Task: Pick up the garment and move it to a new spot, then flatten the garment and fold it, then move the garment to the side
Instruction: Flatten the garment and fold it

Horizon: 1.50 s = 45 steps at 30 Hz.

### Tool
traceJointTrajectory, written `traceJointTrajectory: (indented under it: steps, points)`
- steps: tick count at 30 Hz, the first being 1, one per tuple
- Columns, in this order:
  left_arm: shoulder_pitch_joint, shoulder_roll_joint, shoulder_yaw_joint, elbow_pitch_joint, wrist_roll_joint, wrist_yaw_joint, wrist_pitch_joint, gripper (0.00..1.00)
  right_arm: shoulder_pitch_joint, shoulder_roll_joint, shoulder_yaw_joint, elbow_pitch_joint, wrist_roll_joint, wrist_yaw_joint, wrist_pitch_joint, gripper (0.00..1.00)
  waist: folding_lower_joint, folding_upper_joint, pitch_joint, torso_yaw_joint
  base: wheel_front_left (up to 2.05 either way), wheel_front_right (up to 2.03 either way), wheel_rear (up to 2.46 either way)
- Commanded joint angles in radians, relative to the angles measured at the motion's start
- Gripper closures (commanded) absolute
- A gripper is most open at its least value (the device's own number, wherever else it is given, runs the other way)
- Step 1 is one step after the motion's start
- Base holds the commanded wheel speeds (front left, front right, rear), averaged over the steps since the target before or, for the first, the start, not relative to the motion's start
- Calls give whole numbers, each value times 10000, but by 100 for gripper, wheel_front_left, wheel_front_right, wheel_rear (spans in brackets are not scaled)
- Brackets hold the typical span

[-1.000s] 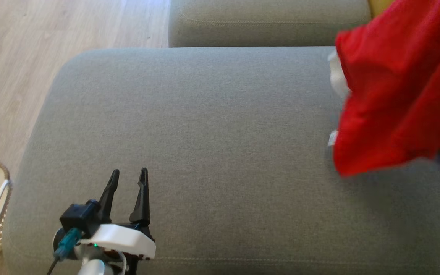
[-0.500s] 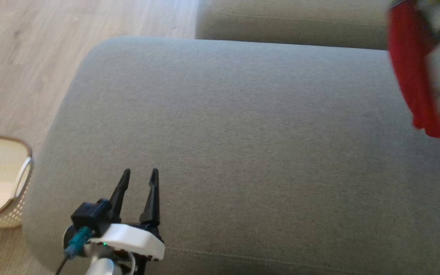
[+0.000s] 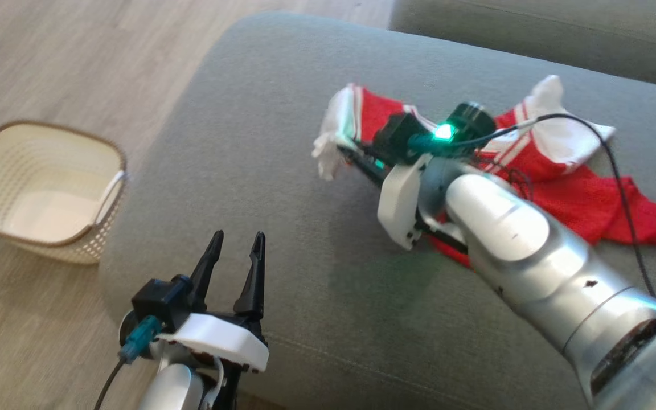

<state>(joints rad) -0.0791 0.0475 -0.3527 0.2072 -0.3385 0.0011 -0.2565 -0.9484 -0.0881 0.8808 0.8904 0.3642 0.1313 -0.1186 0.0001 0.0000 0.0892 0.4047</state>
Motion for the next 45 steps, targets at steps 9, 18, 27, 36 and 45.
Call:
traceJointTrajectory:
  steps: [9,18,27,36,45]
  points:
    - [147,28,560,-124,86,73,-53,0,-239,374,1677,465,1704,-6,-155,0,-1,0,-291,22,0,0,0]
    - [219,28,1160,-568,337,3,-53,0,-268,-220,1094,523,2699,-6,-1282,0,-1,0,-762,-1699,0,0,0]
    - [135,28,1503,-985,323,12,-53,0,1315,-1620,-2963,-1567,1684,-6,-1428,0,-1,0,-744,-3110,0,0,0]
    - [68,28,1704,-1026,380,49,-53,0,4634,-1000,-6292,-4058,-128,-6,-1430,0,-1,0,-629,-3897,0,0,0]
    - [-148,28,1784,-952,432,-2,-53,0,6320,74,-7322,-5096,-752,-6,-1207,0,-1,0,-379,-4128,0,0,0]
